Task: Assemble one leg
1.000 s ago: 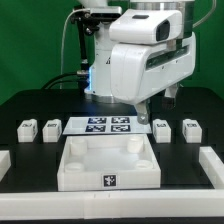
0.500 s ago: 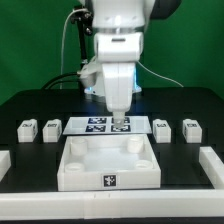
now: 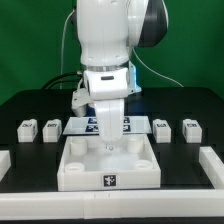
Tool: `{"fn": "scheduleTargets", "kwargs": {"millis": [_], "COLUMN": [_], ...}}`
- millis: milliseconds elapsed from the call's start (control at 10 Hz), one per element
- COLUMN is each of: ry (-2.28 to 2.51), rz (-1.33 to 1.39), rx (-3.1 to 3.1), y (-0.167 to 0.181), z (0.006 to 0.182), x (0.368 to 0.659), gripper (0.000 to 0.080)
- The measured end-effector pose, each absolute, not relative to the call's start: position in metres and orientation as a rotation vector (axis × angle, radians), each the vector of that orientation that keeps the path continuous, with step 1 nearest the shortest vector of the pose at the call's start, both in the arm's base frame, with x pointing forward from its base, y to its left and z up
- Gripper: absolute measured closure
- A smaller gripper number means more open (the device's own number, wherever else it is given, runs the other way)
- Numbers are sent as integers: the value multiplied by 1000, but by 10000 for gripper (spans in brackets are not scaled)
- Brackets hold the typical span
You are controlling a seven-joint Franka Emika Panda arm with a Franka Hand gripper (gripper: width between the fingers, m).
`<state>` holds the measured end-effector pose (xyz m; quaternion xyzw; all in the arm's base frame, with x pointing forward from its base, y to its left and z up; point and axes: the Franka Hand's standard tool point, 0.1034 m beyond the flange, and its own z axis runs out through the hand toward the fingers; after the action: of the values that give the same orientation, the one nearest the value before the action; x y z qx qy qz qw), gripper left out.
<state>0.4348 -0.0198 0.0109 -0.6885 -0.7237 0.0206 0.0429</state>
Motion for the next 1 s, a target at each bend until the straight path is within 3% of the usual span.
{"fn": "scheduleTargets", "kwargs": {"millis": [200,400,500,600,700,1000], "ry": [-2202,-2200,-2199,-2199,-2198,-2205], "rz": [68,69,70,70,70,55], "rx": [-2111,-2112,-2113,-2113,-2113,-2122], "y": [-20,-21,-21,-21,-21,-22], "z": [9,8,8,8,8,9], "x": [433,433,433,433,433,436], "gripper": [150,393,393,577,708,736]}}
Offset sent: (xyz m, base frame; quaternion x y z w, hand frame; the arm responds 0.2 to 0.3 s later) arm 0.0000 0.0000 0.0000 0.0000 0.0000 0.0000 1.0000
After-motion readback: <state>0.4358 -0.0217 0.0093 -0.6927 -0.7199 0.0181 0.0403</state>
